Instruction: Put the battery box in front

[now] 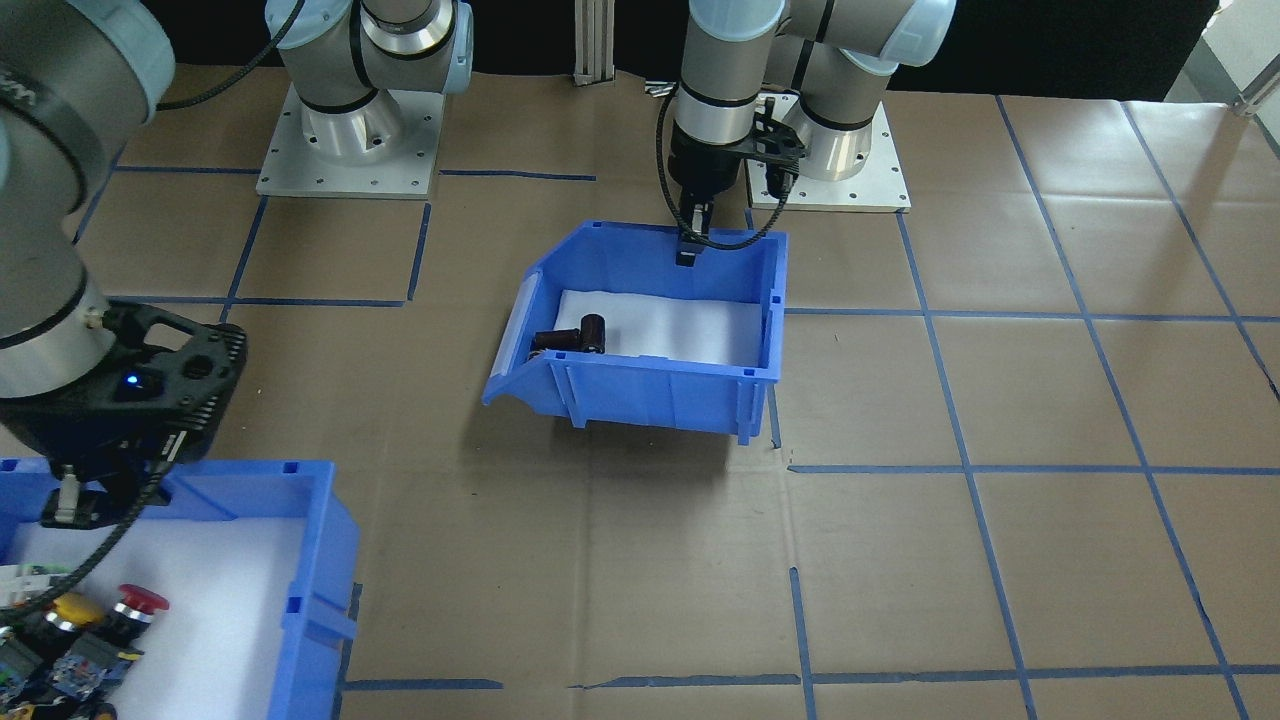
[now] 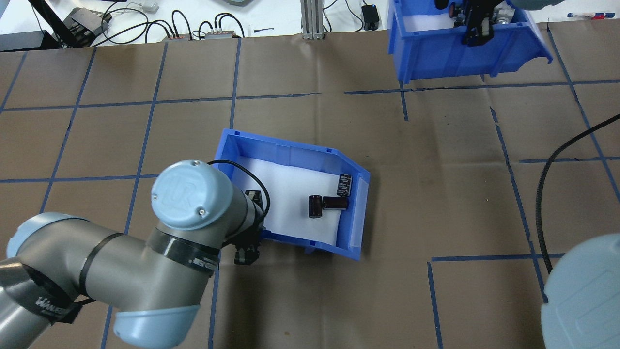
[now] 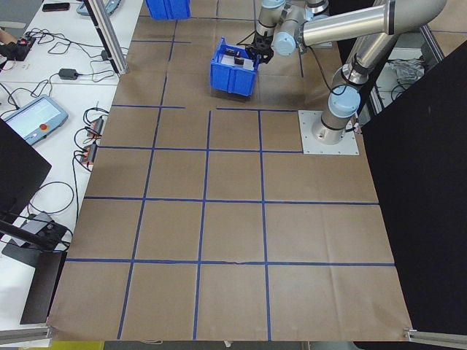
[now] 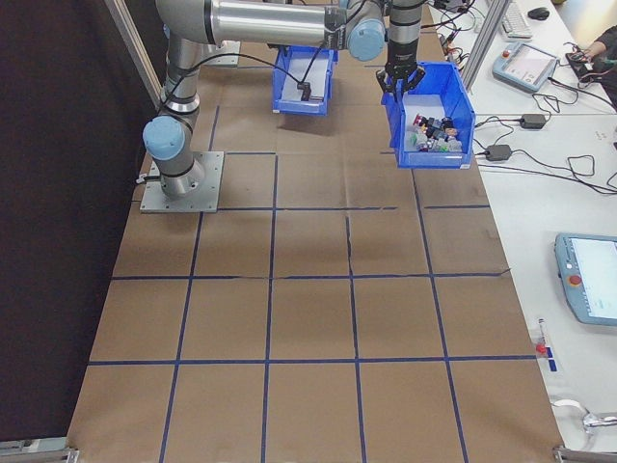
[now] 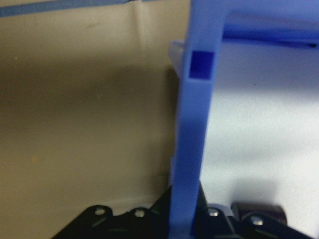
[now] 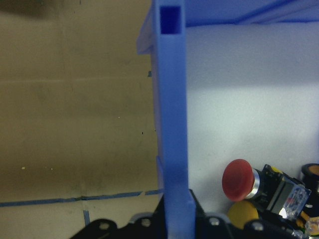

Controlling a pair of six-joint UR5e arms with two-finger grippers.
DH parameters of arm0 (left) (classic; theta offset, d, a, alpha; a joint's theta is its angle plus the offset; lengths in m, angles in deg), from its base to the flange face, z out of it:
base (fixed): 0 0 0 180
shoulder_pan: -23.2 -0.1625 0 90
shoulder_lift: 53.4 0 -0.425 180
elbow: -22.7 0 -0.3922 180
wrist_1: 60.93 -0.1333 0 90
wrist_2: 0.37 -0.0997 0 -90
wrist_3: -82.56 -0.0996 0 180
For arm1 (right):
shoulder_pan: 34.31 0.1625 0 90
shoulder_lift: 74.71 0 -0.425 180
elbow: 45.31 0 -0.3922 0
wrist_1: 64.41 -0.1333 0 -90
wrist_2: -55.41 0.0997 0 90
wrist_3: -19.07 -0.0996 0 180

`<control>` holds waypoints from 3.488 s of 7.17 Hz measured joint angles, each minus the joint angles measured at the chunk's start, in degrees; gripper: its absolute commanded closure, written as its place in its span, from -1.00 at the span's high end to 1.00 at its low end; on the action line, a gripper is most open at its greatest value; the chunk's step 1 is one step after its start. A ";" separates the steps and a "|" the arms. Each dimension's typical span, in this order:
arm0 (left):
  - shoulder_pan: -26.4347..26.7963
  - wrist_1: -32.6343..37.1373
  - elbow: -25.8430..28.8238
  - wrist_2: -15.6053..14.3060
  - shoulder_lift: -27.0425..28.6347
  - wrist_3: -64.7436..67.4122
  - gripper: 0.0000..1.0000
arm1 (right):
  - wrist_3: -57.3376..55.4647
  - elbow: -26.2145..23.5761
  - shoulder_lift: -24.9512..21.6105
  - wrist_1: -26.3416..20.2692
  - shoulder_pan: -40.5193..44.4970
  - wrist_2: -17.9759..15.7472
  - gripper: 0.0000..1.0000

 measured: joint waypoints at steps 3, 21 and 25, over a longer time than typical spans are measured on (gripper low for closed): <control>-10.20 1.53 5.54 3.87 3.09 -9.66 -1.00 | 13.17 -3.49 -2.00 -0.22 -8.62 0.42 -1.00; -0.03 1.93 38.29 8.99 35.45 11.25 0.74 | 14.65 -38.47 -24.51 6.67 -16.47 1.17 -1.00; -2.20 13.71 38.06 5.07 26.91 -4.94 0.96 | 14.74 -38.57 -24.66 6.62 -16.44 1.22 -1.00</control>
